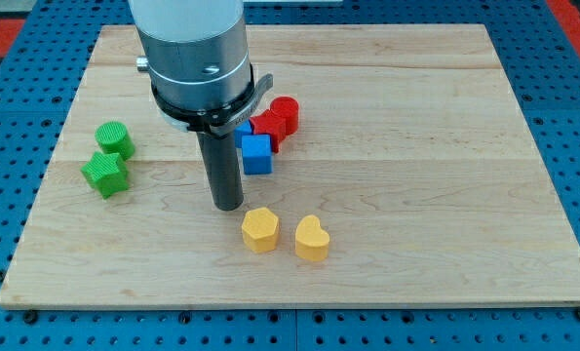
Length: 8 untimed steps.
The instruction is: Nudge the green star and green circle up a bit
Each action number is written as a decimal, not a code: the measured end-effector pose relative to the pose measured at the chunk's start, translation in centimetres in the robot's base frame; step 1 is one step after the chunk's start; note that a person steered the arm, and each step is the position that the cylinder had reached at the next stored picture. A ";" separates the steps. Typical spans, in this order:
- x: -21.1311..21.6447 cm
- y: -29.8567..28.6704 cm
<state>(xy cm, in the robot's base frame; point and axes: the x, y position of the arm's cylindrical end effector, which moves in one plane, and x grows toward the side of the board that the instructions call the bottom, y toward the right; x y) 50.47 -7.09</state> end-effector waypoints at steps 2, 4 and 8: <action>-2.9 0.1; 4.7 -5.3; 3.7 -13.0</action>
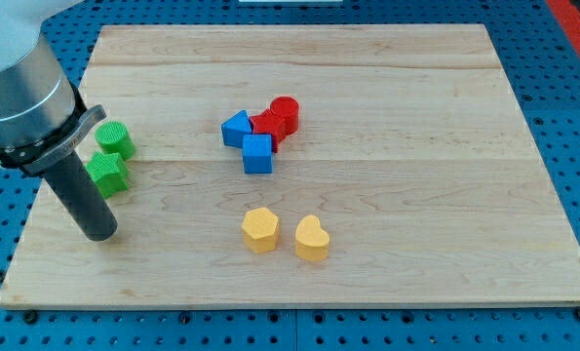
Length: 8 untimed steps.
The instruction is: Nudge the green star and green circle up a bit
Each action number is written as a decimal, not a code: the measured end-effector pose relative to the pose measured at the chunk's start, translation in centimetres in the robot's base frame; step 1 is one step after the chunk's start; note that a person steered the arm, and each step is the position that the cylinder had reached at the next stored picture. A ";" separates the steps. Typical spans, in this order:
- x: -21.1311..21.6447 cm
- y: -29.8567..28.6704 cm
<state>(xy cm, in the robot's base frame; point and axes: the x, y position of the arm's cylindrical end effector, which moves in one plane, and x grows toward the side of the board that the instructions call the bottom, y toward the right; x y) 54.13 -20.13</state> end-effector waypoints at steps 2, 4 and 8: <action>-0.6 0.0; -1.6 0.0; -17.9 2.3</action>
